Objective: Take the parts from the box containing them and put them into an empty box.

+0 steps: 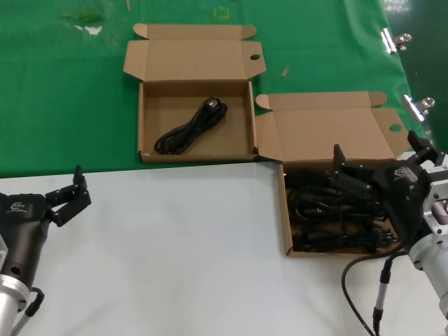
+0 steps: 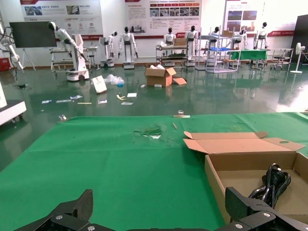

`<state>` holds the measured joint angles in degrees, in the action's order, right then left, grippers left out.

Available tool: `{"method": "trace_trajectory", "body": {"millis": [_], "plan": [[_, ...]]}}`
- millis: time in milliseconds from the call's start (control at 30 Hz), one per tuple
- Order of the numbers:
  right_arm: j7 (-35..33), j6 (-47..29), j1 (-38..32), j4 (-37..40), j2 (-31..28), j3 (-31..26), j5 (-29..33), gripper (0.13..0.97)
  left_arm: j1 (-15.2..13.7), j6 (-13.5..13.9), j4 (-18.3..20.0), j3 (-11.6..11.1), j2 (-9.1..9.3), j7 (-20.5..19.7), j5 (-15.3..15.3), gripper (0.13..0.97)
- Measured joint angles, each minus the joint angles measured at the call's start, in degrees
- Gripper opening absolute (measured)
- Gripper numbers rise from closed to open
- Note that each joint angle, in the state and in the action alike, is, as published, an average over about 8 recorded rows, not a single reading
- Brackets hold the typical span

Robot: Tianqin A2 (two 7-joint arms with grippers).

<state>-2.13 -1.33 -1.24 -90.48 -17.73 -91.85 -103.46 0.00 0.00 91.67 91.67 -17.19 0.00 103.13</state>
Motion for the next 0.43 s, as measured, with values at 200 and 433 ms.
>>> {"method": "trace_trajectory", "body": {"millis": [200,433], "plan": [[0.0,0.0,0.0,0.0,0.0,0.0,0.0,0.966,0.0,0.0,0.0,0.0,0.00,0.0,0.0,0.966],[0.0,0.0,0.0,0.0,0.0,0.0,0.0,0.966,0.0,0.0,0.0,0.0,0.00,0.0,0.0,0.966]]}}
